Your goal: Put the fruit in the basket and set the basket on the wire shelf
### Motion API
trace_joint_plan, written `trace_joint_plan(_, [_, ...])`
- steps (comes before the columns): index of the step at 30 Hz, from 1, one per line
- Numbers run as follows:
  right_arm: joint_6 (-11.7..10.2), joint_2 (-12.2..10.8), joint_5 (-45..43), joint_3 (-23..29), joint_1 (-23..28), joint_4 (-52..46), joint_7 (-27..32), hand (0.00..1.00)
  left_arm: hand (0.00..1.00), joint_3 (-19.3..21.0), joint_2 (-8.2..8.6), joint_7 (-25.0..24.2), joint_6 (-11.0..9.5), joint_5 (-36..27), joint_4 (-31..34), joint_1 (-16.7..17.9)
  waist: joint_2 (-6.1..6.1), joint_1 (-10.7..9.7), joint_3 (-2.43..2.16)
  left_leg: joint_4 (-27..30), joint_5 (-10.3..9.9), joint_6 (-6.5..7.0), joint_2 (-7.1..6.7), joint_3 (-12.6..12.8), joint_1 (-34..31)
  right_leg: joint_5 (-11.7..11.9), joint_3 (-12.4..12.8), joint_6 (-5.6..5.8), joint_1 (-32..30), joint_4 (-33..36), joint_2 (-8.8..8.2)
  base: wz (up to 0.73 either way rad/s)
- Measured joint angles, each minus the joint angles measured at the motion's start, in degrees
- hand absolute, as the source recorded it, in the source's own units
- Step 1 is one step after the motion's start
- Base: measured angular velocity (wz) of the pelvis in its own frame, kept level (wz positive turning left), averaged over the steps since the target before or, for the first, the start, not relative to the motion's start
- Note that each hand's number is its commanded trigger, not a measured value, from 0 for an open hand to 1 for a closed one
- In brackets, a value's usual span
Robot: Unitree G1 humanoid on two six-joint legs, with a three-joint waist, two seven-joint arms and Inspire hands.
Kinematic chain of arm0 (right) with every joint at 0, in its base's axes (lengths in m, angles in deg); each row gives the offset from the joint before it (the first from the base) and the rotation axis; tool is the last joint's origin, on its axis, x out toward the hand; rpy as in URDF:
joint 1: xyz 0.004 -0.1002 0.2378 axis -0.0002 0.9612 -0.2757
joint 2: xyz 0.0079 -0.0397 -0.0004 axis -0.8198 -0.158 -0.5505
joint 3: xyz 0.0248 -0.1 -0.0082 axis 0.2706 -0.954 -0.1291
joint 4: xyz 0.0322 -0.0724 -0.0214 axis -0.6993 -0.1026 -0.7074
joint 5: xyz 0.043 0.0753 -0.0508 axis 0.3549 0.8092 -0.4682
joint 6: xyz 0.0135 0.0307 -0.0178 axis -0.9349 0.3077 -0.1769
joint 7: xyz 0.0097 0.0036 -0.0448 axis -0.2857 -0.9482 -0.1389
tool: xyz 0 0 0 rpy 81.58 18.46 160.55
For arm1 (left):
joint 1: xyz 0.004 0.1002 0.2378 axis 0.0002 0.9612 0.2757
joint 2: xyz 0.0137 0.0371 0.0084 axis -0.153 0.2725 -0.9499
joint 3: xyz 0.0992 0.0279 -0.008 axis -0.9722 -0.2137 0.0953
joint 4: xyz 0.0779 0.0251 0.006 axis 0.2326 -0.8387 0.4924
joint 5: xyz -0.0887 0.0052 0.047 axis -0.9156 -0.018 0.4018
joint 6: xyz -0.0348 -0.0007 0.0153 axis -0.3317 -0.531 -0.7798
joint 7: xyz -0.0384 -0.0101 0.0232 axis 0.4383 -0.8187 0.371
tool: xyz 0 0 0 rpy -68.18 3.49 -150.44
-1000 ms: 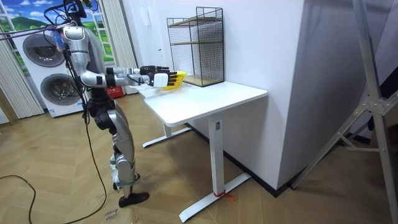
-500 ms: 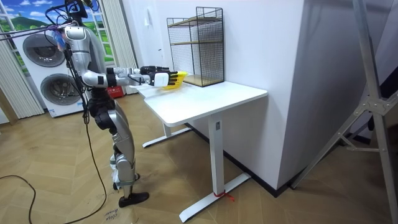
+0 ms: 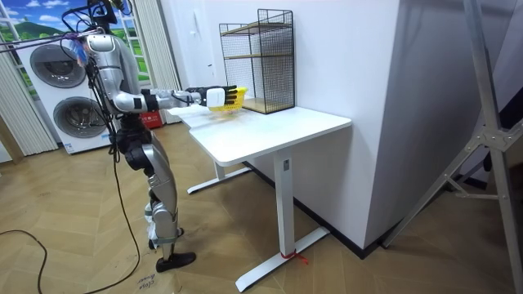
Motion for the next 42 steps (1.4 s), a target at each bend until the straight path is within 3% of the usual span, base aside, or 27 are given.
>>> trace_joint_plan(12, [-0.1, -0.1, -0.4, 0.0, 0.0, -1.4, 0.6, 0.00, 0.00, 1.1, 0.91, 0.5, -0.6, 0.1, 6.2, -0.1, -0.47, -0.2, -0.20, 1.2, 0.0, 0.00, 0.06, -0.2, -0.5, -0.2, 0.6, -0.25, -0.6, 1.3, -0.04, 0.00])
trace_joint_plan(26, [-0.7, -0.1, -0.4, -0.1, 0.0, -1.6, 1.2, 0.00, 0.00, 1.4, 0.99, 0.9, -1.0, 0.2, 6.5, -0.5, -0.49, -0.2, -0.18, 2.9, -0.1, -0.15, 0.18, -0.7, -1.8, -0.6, 0.2, -0.42, -1.4, 2.6, 0.04, 0.02])
trace_joint_plan(31, [-1.3, 0.0, -0.1, 0.0, 0.0, -1.9, 0.6, 0.00, 0.00, 1.7, 1.08, 1.1, -1.7, 0.4, 6.5, -1.1, -0.46, 1.2, -0.13, 8.9, -1.6, -0.79, 1.18, -0.5, -3.9, -2.0, -0.1, -1.06, -2.1, 5.6, 0.00, -0.02])
trace_joint_plan(33, [-2.1, -0.1, 0.0, -0.1, 0.0, -1.8, -0.5, 0.00, 0.00, 2.1, 0.96, 1.1, -2.2, 0.3, 6.6, -1.1, -0.53, 1.3, -0.01, 14.1, -3.9, -1.26, 2.44, -0.4, -5.2, -4.6, -0.7, -1.72, -2.9, 9.0, 0.21, 0.06])
trace_joint_plan(35, [-2.1, 0.0, 0.1, -0.1, 0.2, -1.8, -1.0, 0.00, 0.00, 2.2, 0.79, 1.1, -2.2, 0.2, 6.6, -1.1, -0.75, 1.2, 0.14, 17.8, -4.6, -1.67, 2.99, -0.2, -6.0, -6.5, -0.6, -1.84, -3.1, 11.2, 0.47, 0.14])
trace_joint_plan(37, [-2.2, 0.0, 0.0, -0.2, 0.2, -1.8, -1.6, 0.00, 0.00, 2.2, 0.78, 1.1, -2.3, 0.2, 6.6, -1.1, -0.91, 1.3, 0.27, 20.8, -4.5, -1.68, 3.27, -0.2, -6.7, -8.2, -0.5, -2.09, -3.0, 12.8, 0.63, 0.05])
trace_joint_plan(40, [-2.2, -0.1, -0.3, -0.2, 0.2, -1.3, -2.4, 0.00, 0.00, 2.9, 0.67, 1.1, -2.5, 0.2, 6.1, -0.9, -0.78, 1.3, 0.41, 25.8, -3.3, -2.25, 4.54, -0.1, -8.9, -8.5, -0.4, -3.66, -1.8, 13.5, 1.24, 0.01])
trace_joint_plan(41, [-2.2, -0.1, -0.1, -0.3, 0.1, -1.0, -2.4, 0.00, 0.00, 2.7, 0.62, 1.1, -2.5, 0.2, 5.9, -0.9, -1.04, 1.2, 0.60, 27.6, -2.9, -2.32, 4.22, -0.5, -11.5, -8.5, -0.2, -4.19, -1.6, 13.5, 0.99, 0.11])
trace_joint_plan(42, [-2.2, 0.2, 0.0, -0.4, 0.1, -0.8, -2.3, 0.00, 0.00, 2.6, 0.67, 1.1, -2.5, 0.2, 5.8, -0.9, -1.06, 1.1, 0.55, 25.3, -2.9, -2.25, 3.54, -0.5, -14.3, -8.6, 0.1, -4.35, -1.8, 13.3, 0.88, 0.07])
